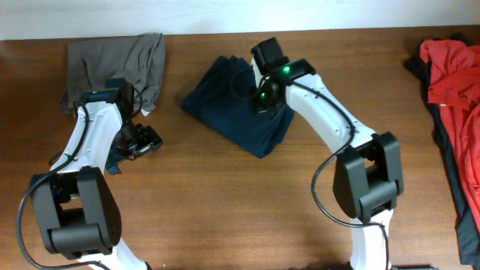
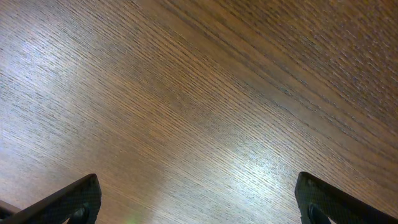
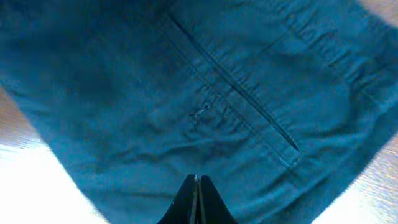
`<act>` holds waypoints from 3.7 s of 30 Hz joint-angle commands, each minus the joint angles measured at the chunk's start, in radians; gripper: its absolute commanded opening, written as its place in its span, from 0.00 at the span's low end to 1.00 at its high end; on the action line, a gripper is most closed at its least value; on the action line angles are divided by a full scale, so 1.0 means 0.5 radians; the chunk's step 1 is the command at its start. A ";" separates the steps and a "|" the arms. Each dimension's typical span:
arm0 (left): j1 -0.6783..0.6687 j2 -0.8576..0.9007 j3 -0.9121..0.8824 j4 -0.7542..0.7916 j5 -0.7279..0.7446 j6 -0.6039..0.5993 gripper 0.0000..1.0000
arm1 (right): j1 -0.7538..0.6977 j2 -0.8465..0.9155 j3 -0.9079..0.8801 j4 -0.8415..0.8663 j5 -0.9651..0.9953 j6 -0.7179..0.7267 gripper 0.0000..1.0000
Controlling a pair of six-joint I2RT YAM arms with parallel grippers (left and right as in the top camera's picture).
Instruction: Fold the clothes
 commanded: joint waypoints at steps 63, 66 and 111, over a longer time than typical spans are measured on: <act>-0.031 -0.069 -0.015 0.108 0.259 0.283 0.64 | 0.188 -0.143 0.298 -0.053 -0.095 0.308 0.04; -0.048 -0.153 -0.014 0.094 0.262 0.301 0.64 | 0.177 -0.059 0.298 0.059 -0.096 0.309 0.04; -0.474 0.376 -0.018 0.405 0.116 0.423 0.80 | -0.130 0.546 0.334 0.323 -0.507 0.309 0.04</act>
